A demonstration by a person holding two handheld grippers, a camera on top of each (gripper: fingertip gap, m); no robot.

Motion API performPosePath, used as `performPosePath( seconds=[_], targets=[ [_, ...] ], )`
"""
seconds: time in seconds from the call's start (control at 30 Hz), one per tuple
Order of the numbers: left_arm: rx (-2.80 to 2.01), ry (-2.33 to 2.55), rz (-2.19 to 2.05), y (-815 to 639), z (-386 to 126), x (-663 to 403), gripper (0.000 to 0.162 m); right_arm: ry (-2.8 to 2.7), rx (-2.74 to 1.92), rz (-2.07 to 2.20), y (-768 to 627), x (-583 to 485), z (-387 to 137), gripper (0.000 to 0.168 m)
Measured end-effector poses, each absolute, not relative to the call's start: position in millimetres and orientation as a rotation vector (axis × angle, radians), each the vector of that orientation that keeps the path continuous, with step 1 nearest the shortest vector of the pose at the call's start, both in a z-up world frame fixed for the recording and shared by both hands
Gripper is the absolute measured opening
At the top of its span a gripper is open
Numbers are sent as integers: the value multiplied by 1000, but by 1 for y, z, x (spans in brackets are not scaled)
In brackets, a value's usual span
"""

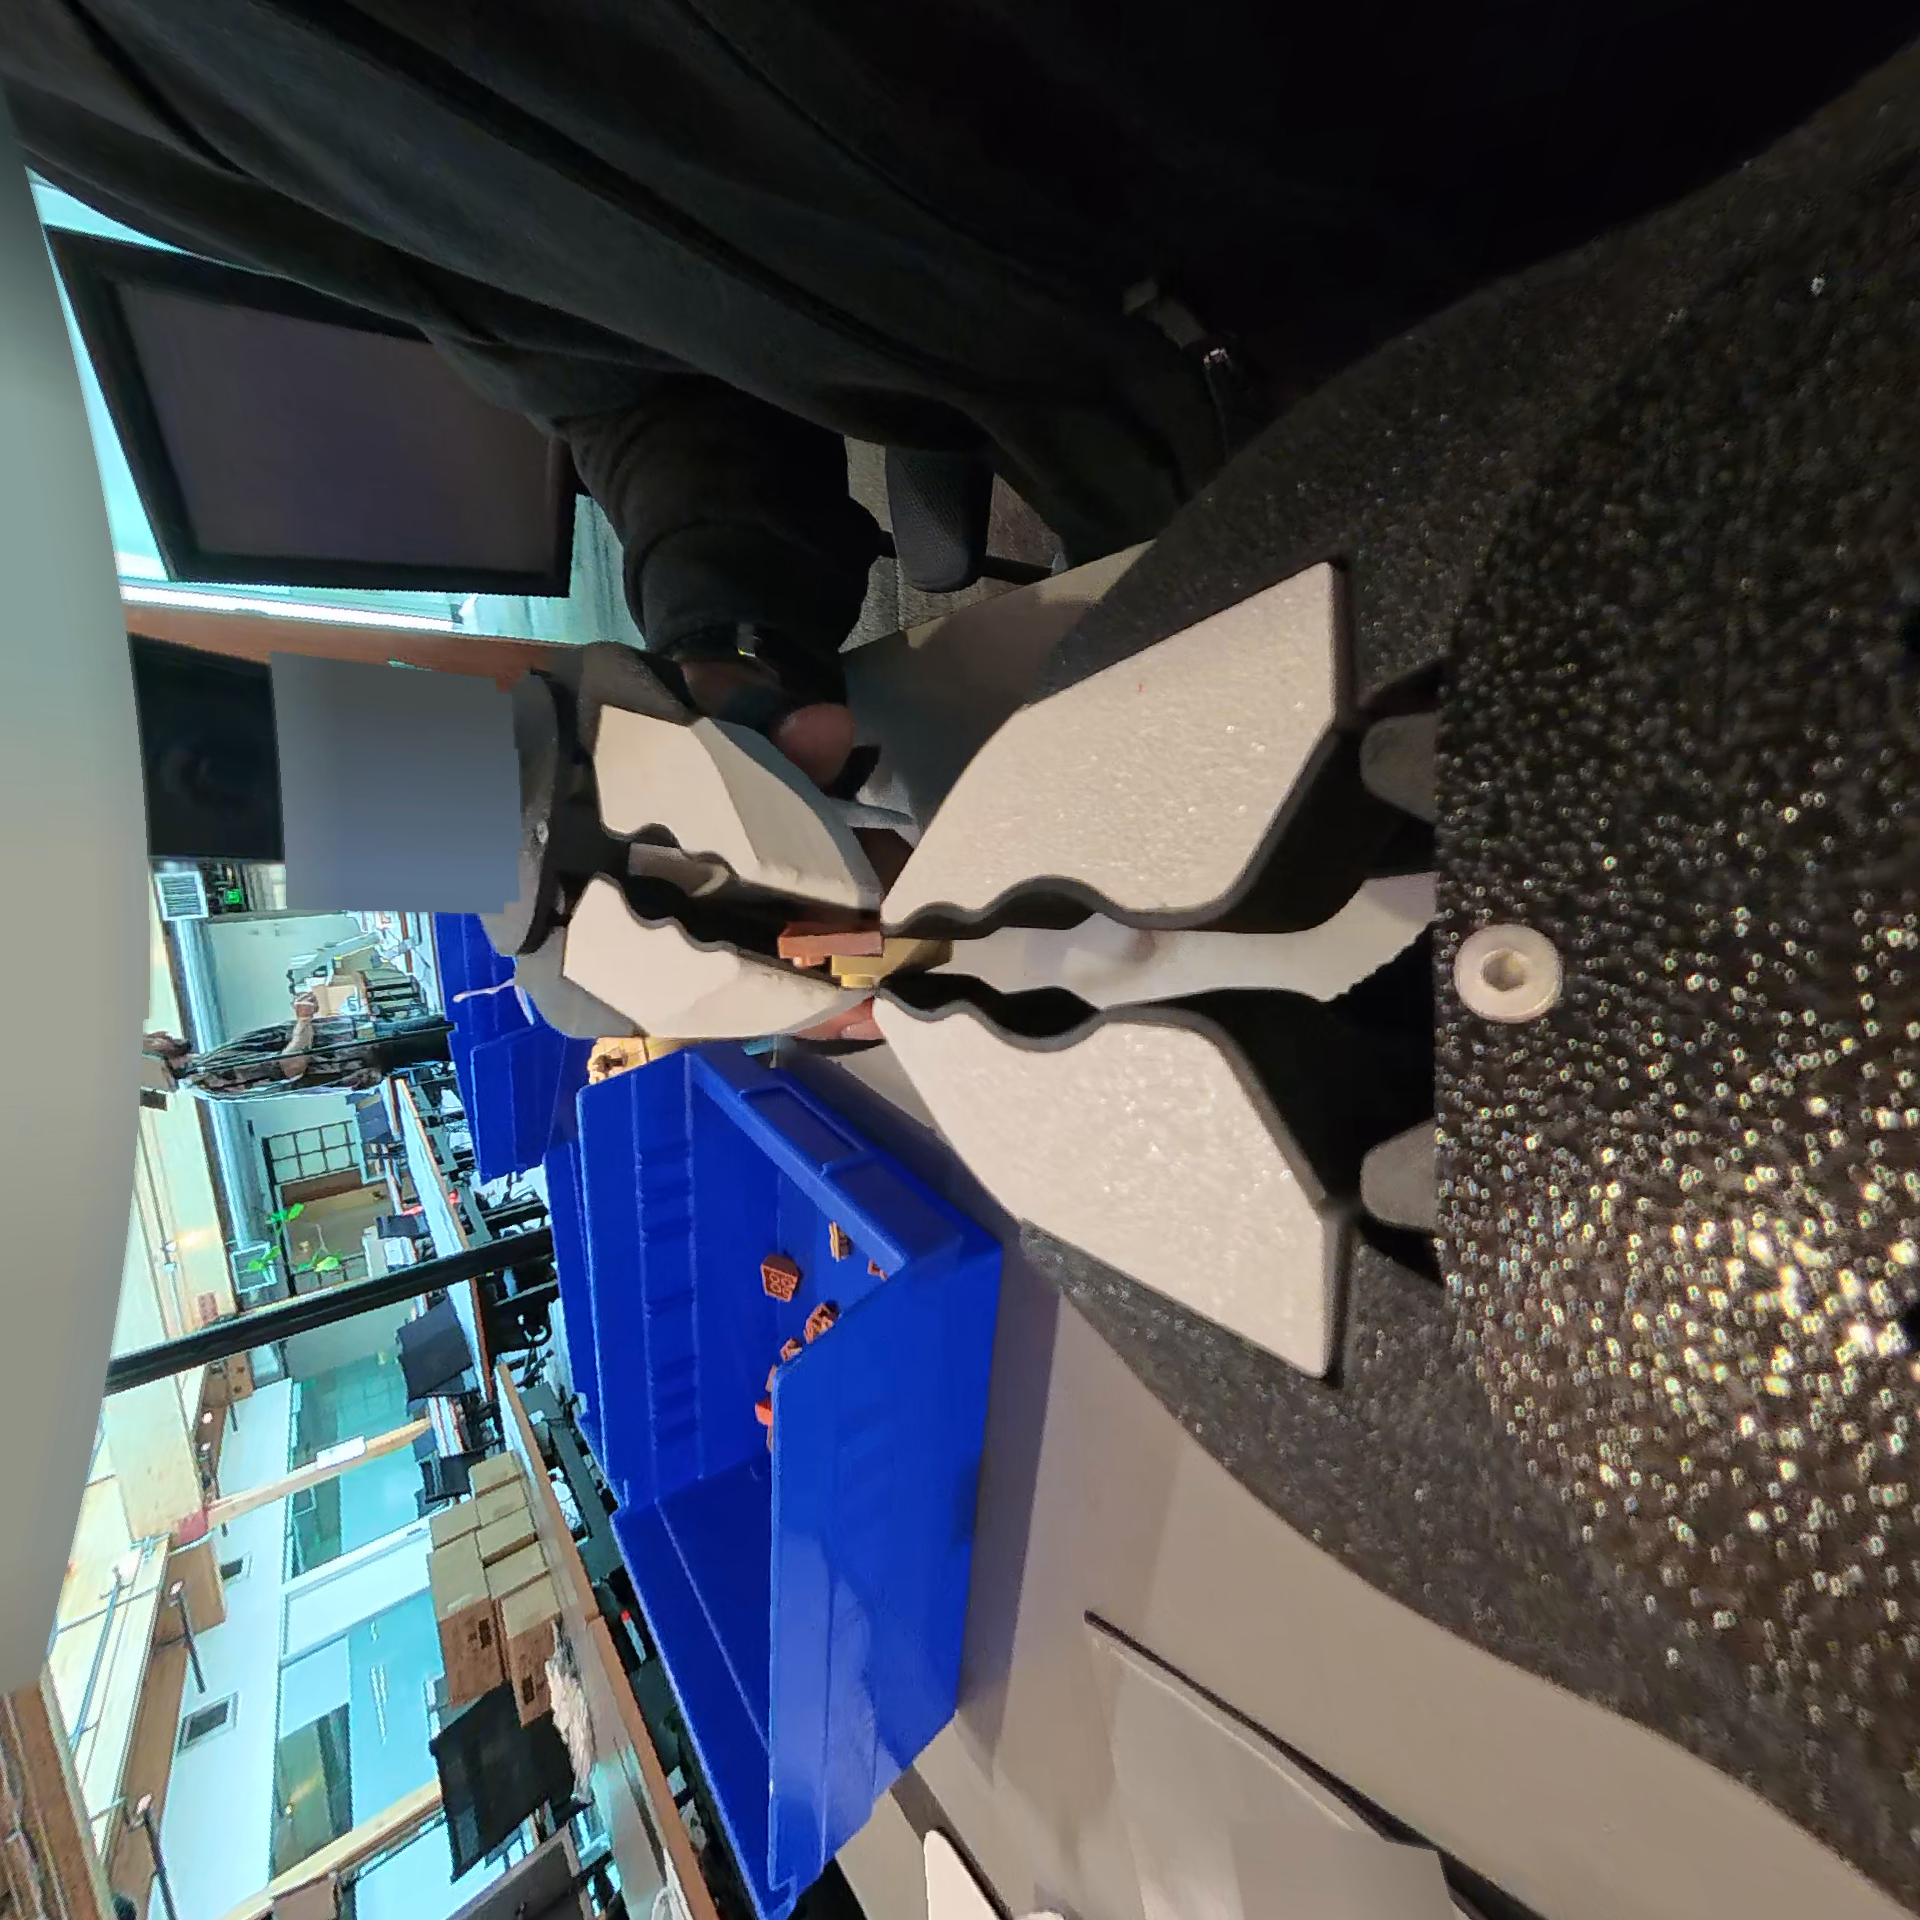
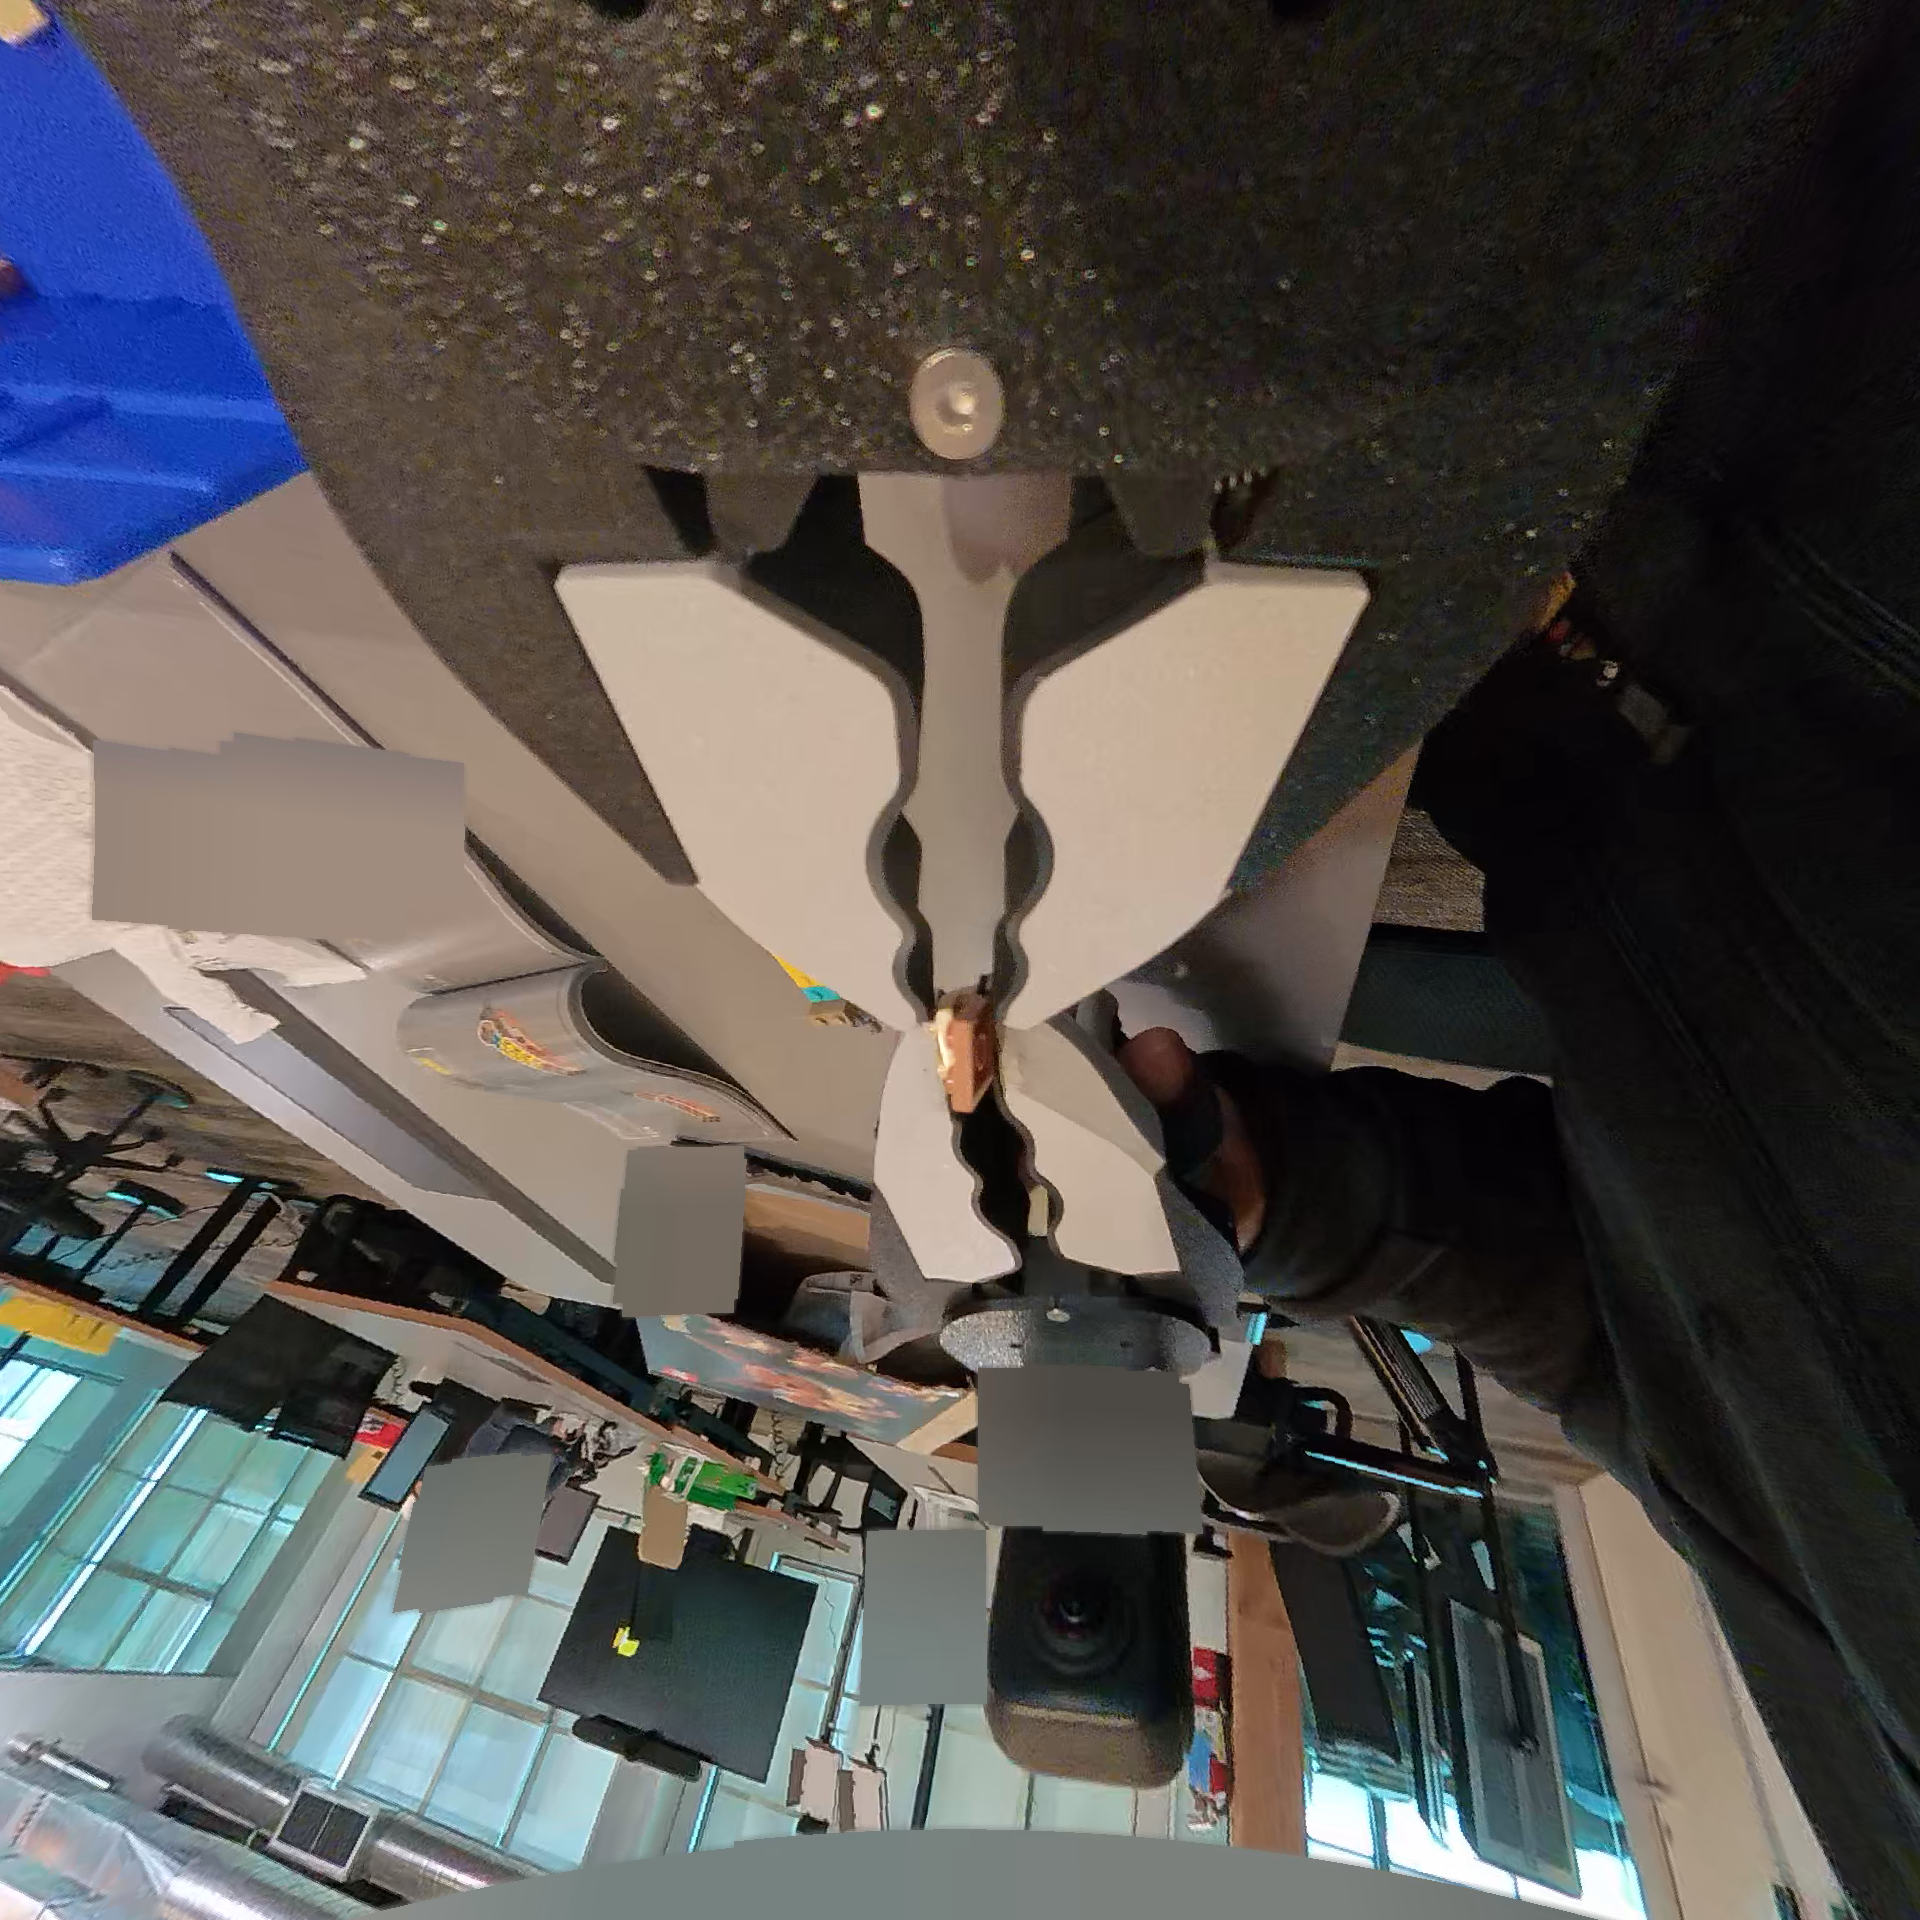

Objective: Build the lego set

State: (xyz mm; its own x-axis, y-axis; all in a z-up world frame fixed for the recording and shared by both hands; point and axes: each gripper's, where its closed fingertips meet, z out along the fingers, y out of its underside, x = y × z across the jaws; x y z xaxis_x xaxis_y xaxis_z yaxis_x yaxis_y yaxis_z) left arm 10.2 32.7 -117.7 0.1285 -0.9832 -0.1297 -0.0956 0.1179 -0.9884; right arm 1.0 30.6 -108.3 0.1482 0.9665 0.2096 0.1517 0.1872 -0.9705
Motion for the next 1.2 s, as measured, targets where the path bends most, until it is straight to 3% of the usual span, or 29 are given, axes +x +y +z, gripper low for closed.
performPosePath(
  seconds=[1.2],
  targets=[
    [-1385,1490,-351,56,-152,5,5,-1320,-1417,524,54,0,-149,7]
  ],
)
